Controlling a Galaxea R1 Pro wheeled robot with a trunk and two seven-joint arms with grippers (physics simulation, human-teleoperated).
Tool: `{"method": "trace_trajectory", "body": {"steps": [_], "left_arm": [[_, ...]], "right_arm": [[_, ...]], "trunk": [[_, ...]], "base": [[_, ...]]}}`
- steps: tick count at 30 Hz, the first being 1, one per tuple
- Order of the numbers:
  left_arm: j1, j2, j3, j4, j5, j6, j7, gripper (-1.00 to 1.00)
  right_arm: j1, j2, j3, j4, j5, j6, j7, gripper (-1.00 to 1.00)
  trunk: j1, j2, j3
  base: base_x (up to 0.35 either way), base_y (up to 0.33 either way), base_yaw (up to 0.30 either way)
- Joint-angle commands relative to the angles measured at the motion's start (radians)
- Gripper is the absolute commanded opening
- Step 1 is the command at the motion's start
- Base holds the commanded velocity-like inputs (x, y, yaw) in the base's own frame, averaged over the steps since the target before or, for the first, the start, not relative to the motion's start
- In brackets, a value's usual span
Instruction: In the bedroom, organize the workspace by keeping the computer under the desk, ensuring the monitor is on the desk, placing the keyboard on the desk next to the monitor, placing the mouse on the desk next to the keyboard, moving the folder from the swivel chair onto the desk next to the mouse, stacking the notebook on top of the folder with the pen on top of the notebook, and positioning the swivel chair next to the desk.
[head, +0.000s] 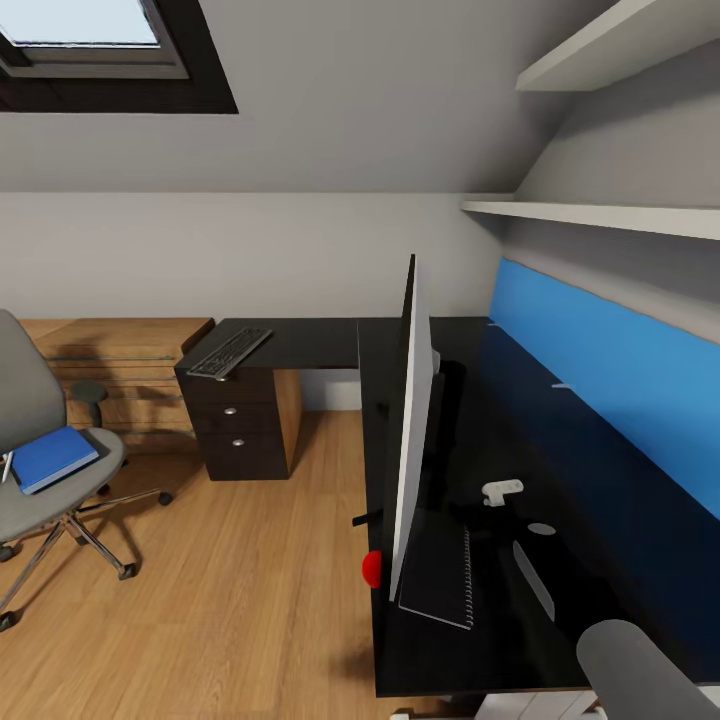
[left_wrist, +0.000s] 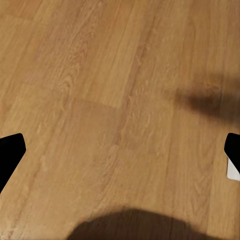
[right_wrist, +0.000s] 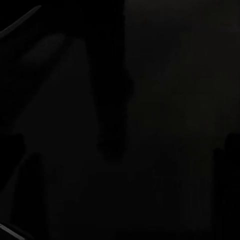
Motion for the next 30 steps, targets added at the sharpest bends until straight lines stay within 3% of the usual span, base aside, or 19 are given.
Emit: {"method": "trace_trajectory", "body": {"steps": [1,30], "left_arm": [[0.000,0.000,-0.002,0.000,0.000,-0.003,0.005,1.00],[0.000,0.000,-0.001,0.000,0.002,-0.002,0.005,1.00]], "right_arm": [[0.000,-0.001,0.003,-0.001,-0.006,0.005,0.000,1.00],[0.001,0.014,0.004,0.035,-0.007,-0.002,0.009,1.00]], "trunk": [[0.000,0.000,-0.001],[0.000,0.000,-0.001]], "base": [[0.000,0.000,0.000],[0.000,0.000,0.000]]}}
